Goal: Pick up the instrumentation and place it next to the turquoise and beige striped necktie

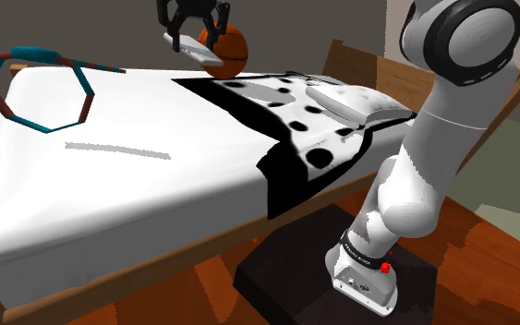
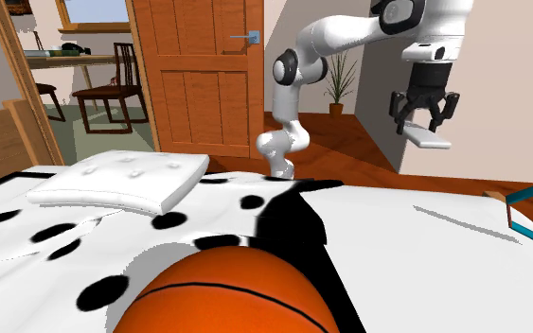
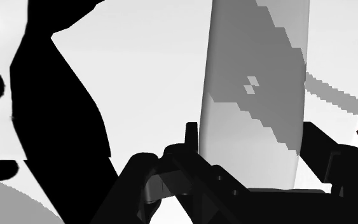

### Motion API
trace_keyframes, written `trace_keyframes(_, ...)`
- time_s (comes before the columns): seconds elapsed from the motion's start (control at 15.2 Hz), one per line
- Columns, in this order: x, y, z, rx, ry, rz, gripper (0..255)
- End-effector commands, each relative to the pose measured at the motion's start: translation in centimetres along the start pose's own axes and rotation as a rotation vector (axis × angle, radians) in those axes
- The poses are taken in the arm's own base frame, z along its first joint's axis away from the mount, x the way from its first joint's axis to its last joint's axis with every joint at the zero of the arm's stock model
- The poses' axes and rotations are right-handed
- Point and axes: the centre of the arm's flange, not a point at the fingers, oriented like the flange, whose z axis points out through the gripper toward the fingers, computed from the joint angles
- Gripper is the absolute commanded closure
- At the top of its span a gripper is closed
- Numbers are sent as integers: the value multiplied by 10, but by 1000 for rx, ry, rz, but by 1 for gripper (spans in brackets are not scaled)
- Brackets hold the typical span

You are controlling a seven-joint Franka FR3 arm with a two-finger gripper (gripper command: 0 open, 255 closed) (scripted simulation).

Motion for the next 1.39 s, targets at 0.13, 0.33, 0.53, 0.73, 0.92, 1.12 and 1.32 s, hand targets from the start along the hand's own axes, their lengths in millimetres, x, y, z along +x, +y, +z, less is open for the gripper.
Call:
trace_keyframes(0.13, -1, 1, 22, 1, 1, 0, 255)
trace_keyframes(0.33, -1, 1, 38, 1, 1, 0, 255)
trace_keyframes(0.53, -1, 1, 54, 1, 1, 0, 255)
trace_keyframes(0.73, -1, 1, 70, 1, 1, 0, 255)
trace_keyframes(0.92, -1, 1, 86, 1, 1, 0, 255)
trace_keyframes(1.12, -1, 2, 102, 1, 1, 0, 255)
trace_keyframes(1.32, -1, 2, 117, 1, 1, 0, 255)
